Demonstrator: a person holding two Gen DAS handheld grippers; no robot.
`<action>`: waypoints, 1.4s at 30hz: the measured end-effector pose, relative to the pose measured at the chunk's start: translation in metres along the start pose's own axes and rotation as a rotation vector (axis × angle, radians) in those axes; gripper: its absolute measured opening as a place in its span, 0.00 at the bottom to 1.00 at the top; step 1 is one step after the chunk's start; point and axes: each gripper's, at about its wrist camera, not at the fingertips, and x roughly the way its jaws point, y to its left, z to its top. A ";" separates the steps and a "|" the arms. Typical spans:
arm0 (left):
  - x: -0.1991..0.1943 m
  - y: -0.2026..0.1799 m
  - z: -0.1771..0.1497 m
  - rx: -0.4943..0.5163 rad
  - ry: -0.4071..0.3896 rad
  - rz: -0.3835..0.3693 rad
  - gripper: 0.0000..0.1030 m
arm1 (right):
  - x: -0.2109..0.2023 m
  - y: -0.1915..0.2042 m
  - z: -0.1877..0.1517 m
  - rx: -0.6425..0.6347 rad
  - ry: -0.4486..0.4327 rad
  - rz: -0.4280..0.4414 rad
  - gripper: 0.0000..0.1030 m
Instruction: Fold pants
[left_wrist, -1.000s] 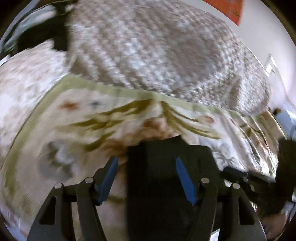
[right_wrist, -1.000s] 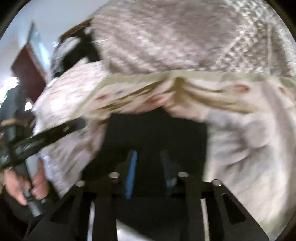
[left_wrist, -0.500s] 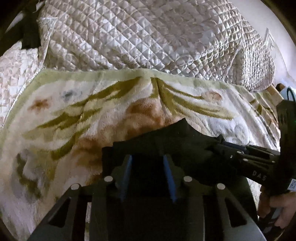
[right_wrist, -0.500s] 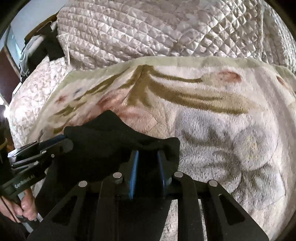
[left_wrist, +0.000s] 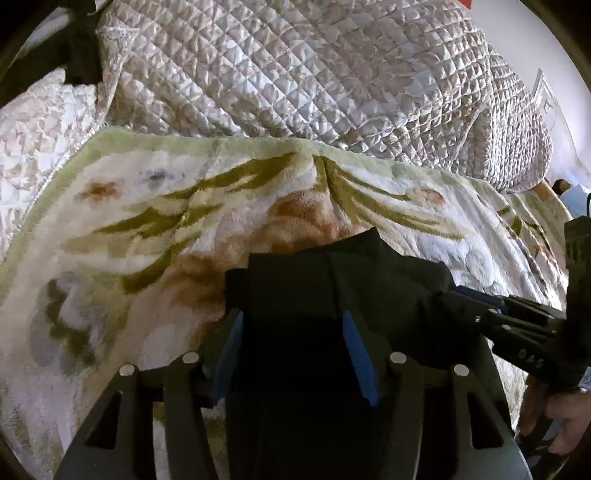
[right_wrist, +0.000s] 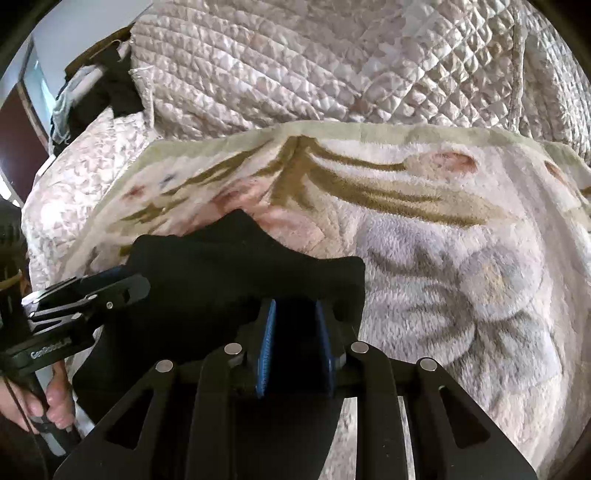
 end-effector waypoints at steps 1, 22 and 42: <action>-0.004 0.001 -0.002 0.003 -0.010 0.003 0.55 | -0.004 0.002 -0.001 -0.007 -0.005 0.008 0.22; -0.023 0.025 -0.012 -0.027 -0.013 0.052 0.25 | -0.022 0.006 -0.002 -0.007 -0.016 0.072 0.22; -0.033 0.040 -0.022 -0.088 -0.034 -0.123 0.62 | -0.025 -0.014 -0.018 0.098 0.034 0.125 0.45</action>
